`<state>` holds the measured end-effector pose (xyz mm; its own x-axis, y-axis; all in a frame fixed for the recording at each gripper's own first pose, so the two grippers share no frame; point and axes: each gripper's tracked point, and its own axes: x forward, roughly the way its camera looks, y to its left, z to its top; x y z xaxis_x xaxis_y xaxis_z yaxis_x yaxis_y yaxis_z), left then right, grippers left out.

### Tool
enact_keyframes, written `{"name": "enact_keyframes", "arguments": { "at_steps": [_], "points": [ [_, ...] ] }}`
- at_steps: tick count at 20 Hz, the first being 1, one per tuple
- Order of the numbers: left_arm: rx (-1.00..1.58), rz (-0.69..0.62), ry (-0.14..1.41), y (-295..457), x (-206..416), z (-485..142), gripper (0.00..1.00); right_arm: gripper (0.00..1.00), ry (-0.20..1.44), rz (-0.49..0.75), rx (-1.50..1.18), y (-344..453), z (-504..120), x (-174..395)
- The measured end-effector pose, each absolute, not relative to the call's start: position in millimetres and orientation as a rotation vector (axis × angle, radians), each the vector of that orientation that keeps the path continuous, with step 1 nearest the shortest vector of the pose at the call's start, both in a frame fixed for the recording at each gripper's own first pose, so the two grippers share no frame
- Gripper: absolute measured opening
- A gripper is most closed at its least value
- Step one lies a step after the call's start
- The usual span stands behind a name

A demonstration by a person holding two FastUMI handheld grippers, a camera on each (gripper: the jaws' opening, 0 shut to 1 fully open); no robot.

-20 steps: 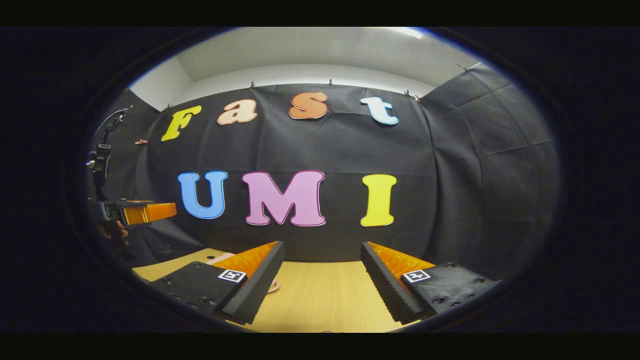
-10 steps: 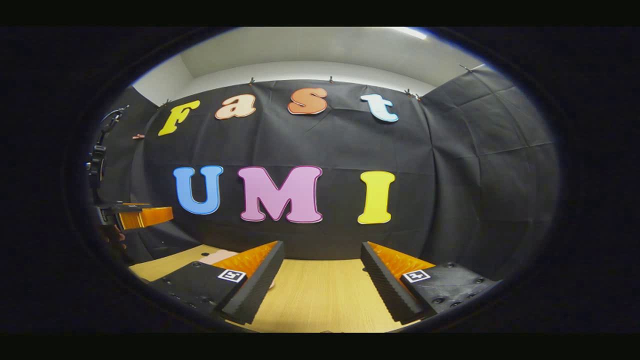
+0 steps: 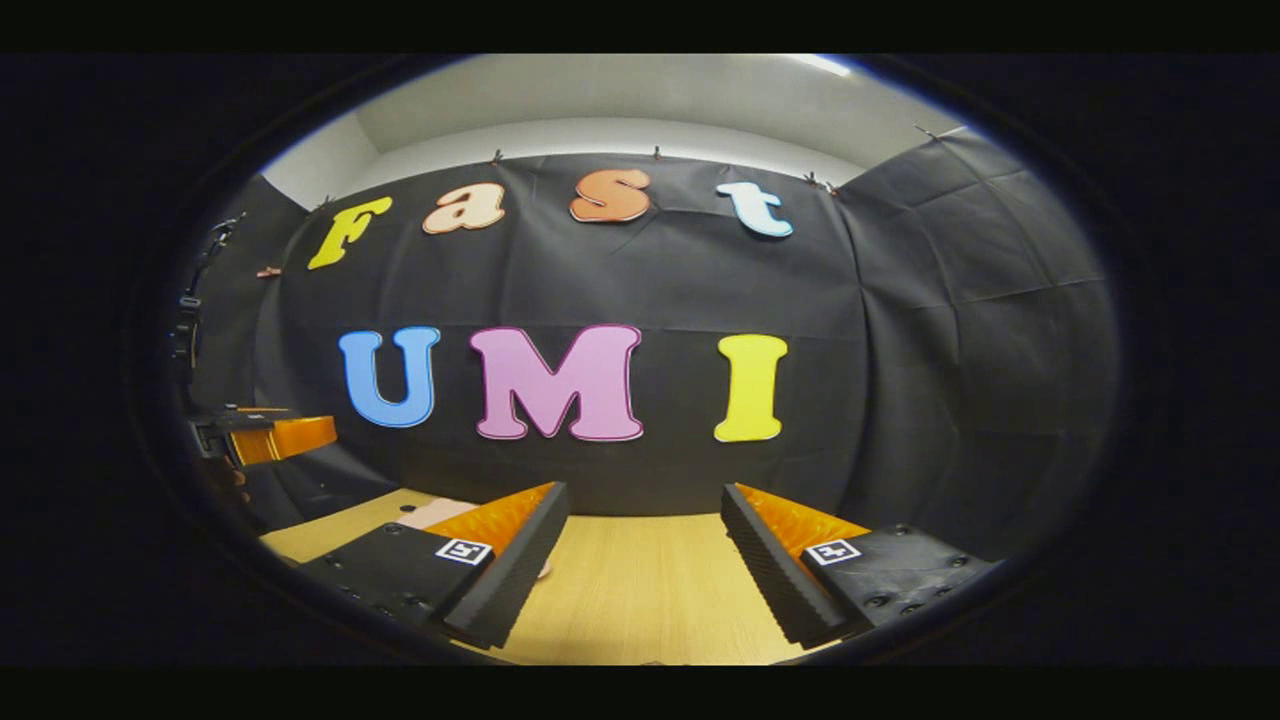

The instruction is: First open the suitcase, pack the skin care products into it, and then close the suitcase.

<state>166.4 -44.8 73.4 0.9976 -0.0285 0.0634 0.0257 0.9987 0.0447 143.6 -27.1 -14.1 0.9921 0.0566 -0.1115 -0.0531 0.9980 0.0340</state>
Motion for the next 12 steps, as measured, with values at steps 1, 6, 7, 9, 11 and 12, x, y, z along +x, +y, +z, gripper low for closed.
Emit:
{"name": "enact_keyframes", "arguments": {
  "at_steps": [1,6,7,9,11,12],
  "points": [
    [0.048,-0.031,-0.064,-44,168,73,0.96,0.97,0.113,0.055,0.029,-25,-14,144],
    [0.030,-0.069,-0.058,-43,175,66,0.96,0.97,0.123,0.044,-0.002,-16,-17,141],
    [0.030,-0.076,-0.057,-42,177,65,0.96,0.92,0.124,0.038,-0.009,-16,-17,140],
    [0.040,-0.085,-0.063,-39,182,65,0.96,0.97,0.123,0.020,-0.021,-18,-19,135],
    [0.047,-0.105,-0.066,-39,186,64,0.96,0.97,0.130,-0.008,-0.029,-20,-20,131],
    [0.046,-0.123,-0.061,-42,188,62,0.96,0.91,0.138,-0.022,-0.029,-21,-22,129]
  ]
}}
